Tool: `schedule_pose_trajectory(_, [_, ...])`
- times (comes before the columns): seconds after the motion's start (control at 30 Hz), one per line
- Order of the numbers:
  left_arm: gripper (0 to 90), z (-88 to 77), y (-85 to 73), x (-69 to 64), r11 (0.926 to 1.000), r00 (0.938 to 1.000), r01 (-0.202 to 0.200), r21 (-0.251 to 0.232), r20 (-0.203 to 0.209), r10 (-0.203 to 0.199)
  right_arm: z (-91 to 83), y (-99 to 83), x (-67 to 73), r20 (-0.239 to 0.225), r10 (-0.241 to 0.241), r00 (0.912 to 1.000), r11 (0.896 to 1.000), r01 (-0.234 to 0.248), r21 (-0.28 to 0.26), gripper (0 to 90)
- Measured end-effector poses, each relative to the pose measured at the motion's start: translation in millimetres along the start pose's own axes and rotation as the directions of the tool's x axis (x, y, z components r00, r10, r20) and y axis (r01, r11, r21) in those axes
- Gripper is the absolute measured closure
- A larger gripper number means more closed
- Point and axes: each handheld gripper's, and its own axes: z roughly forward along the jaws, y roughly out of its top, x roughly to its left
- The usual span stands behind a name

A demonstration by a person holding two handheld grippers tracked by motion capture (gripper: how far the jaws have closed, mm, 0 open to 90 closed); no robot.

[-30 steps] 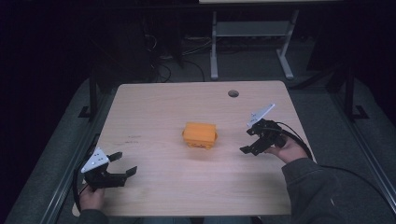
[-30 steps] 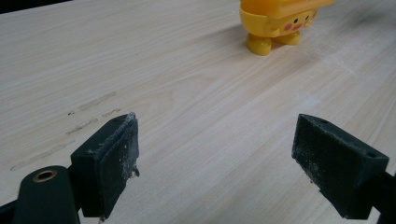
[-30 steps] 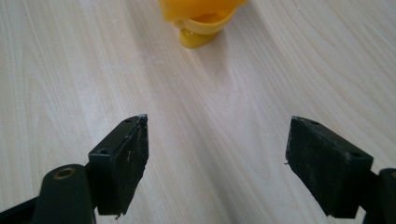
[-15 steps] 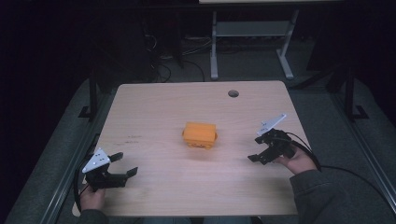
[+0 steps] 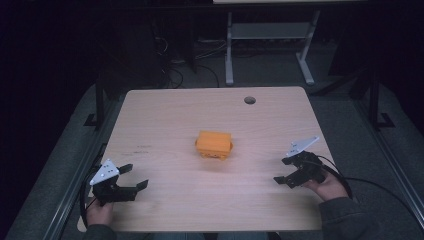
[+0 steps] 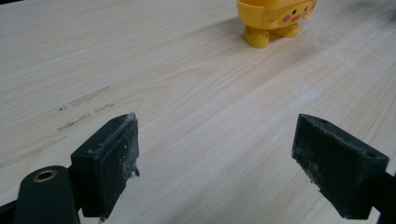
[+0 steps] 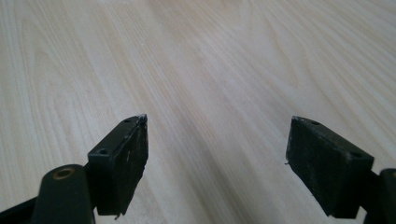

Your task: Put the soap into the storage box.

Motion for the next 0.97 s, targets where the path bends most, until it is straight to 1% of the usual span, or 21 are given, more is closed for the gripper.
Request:
schedule_pose_trajectory(0.13, [14.3, -0.4, 0.1, -0.3, 0.9999, 1.0, 0.004, -0.011, -0.001, -0.004, -1.0, -9.1, 3.4, 0.009, 0.009, 0.9999, 1.0, -0.008, -0.011, 20.2])
schedule_pose_trajectory(0.17, [14.3, -0.4, 0.1, 0.2, 1.0, 1.0, -0.001, -0.01, -0.002, 0.001, -1.0, -11.7, 4.1, 0.009, 0.012, 0.9999, 1.0, -0.012, -0.015, 20.2])
schedule_pose_trajectory(0.23, [14.3, -0.3, -0.1, -0.2, 1.0, 1.0, 0.006, -0.005, -0.001, -0.006, -1.1, -16.9, 6.1, 0.011, 0.018, 0.9998, 1.0, -0.017, -0.018, 20.1])
schedule_pose_trajectory(0.3, [14.3, -0.2, -0.1, 0.1, 1.0, 1.0, -0.003, -0.003, -0.003, 0.003, -1.6, -22.2, 8.2, 0.013, 0.022, 0.9997, 1.0, -0.021, -0.022, 20.1])
schedule_pose_trajectory(0.4, [14.3, -0.2, -0.4, 0.2, 1.0, 1.0, -0.004, 0.002, -0.006, 0.004, -2.2, -30.0, 11.6, 0.004, 0.03, 0.9995, 0.998, -0.03, -0.047, 20.1])
schedule_pose_trajectory(0.57, [14.3, -0.5, -1.1, -0.1, 1.0, 0.9999, 0.002, 0.003, -0.016, -0.002, -0.5, -44.0, 17.8, 0.016, 0.051, 0.9985, 0.997, -0.05, -0.059, 19.6])
schedule_pose_trajectory(0.6, [14.3, -0.4, -1.3, -0.2, 1.0, 0.9999, 0.002, 0.003, -0.016, -0.002, 0.3, -48.1, 19.3, 0.025, 0.056, 0.9981, 0.996, -0.055, -0.067, 19.1])
schedule_pose_trajectory(0.63, [14.3, -0.5, -1.4, -0.7, 1.0, 0.9998, 0.007, 0.005, -0.016, -0.007, 0.6, -52.6, 21.6, 0.027, 0.07, 0.9972, 0.994, -0.067, -0.088, 19.1])
schedule_pose_trajectory(0.7, [14.3, -1.2, -1.2, 0.0, 1.0, 0.9999, 0.0, 0.003, -0.016, 0.0, 1.4, -61.5, 28.0, 0.021, 0.091, 0.9956, 0.99, -0.088, -0.114, 19.4])
schedule_pose_trajectory(0.77, [14.3, -2.1, -0.9, 0.1, 0.9999, 0.9999, 0.004, -0.009, -0.015, -0.004, 1.9, -66.4, 35.0, 0.038, 0.083, 0.9958, 0.99, -0.078, -0.117, 17.4])
schedule_pose_trajectory(0.8, [14.3, -2.7, -0.8, 0.3, 1.0, 0.9999, 0.001, -0.008, -0.015, -0.001, 1.0, -68.3, 39.0, 0.036, 0.096, 0.9948, 0.987, -0.09, -0.13, 16.5])
schedule_pose_trajectory(0.83, [14.3, -3.1, -0.7, 0.2, 0.9999, 0.9999, 0.001, -0.01, -0.015, -0.001, 0.5, -69.2, 40.3, 0.039, 0.095, 0.9948, 0.987, -0.089, -0.137, 15.2])
schedule_pose_trajectory(0.87, [14.3, -3.4, -0.6, -0.1, 0.9999, 0.9999, 0.001, -0.012, -0.014, -0.001, -0.6, -69.4, 42.9, 0.046, 0.105, 0.9934, 0.986, -0.097, -0.137, 13.5])
schedule_pose_trajectory(0.9, [14.3, -3.4, -0.7, -0.8, 0.9999, 0.9999, 0.008, -0.015, -0.013, -0.008, -1.7, -69.7, 44.6, 0.065, 0.105, 0.9923, 0.985, -0.095, -0.145, 14.1])
schedule_pose_trajectory(0.93, [14.3, -3.6, -0.4, -1.1, 0.9999, 0.9999, 0.008, -0.014, -0.013, -0.008, -3.5, -69.9, 46.1, 0.079, 0.103, 0.9915, 0.983, -0.09, -0.158, 14.1])
schedule_pose_trajectory(0.97, [14.3, -3.7, -0.2, -1.1, 0.9999, 0.9999, 0.003, -0.012, -0.012, -0.003, -4.8, -69.5, 47.8, 0.1, 0.113, 0.9886, 0.98, -0.095, -0.173, 14.0])
